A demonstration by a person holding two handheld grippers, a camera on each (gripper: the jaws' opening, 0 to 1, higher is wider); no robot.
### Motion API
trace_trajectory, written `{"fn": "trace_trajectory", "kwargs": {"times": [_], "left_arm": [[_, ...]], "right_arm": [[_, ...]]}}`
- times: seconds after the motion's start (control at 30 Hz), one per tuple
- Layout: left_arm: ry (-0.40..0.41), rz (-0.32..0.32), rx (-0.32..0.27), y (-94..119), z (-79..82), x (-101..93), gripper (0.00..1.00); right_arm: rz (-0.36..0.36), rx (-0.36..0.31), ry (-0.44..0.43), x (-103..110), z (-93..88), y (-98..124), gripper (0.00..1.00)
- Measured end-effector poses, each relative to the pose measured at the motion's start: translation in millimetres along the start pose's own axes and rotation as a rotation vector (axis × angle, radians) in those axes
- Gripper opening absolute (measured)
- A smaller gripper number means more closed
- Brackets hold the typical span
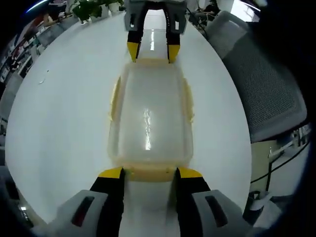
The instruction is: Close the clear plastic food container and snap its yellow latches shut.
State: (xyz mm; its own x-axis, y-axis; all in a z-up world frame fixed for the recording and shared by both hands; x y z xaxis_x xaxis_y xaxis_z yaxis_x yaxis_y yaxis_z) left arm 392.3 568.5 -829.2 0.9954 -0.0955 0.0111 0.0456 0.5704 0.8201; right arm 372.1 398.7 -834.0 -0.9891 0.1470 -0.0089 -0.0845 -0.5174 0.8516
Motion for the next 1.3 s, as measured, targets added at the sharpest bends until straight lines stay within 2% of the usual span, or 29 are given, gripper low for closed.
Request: {"fn": "trace_trajectory", "kwargs": {"times": [0.2,0.43,0.7,0.87,1.0,1.2,1.3], "left_arm": [[-0.004,-0.002,-0.005,-0.5,0.2,-0.3,0.39],[0.000,0.000,0.016,-0.7,0.1,-0.3,0.39],[0.010,0.006,-0.001,-0.4,-0.3,-0.7,0.39],[0.015,0.008,0.024,-1.1,0.8,-0.9,0.39],[0.016,0.008,0.035,-0.8,0.1,-0.7,0.39],[0.036,0.022,0.007,-0.2,0.2,-1.9,0.39],[0.036,0.023,0.024,-1.3,1.3,-1.9,0.39]], "right_arm": [[-0.008,0.028,-0.002,1.7,-0.6,-0.1,0.39],[0.001,0.060,0.006,1.9,0.3,-0.9,0.39],[-0.011,0.084,-0.012,3.2,0.7,-1.0,0.38],[-0.006,0.122,-0.011,3.2,0.6,-1.3,0.39],[0.006,0.107,0.000,3.3,-1.0,0.6,0.39],[0.010,0.085,-0.006,2.7,-0.9,0.1,0.39],[0.014,0.069,-0.001,2.5,-1.7,0.9,0.39]]}}
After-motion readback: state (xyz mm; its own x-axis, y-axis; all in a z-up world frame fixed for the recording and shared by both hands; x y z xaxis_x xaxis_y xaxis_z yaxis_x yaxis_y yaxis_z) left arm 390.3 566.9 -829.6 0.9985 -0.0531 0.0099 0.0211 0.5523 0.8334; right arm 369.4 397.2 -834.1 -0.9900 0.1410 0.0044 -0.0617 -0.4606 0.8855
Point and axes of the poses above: the point that each gripper's makers call its tool centre point, and the gripper's own axes: y roughly backward along the fingers, x roughly to its left, z roughly out of its top, the point moved 1 cm from there along y, roughly backward along the fingers, and after that the axes turned 15 degrees about -x, right-handed, at the moved point
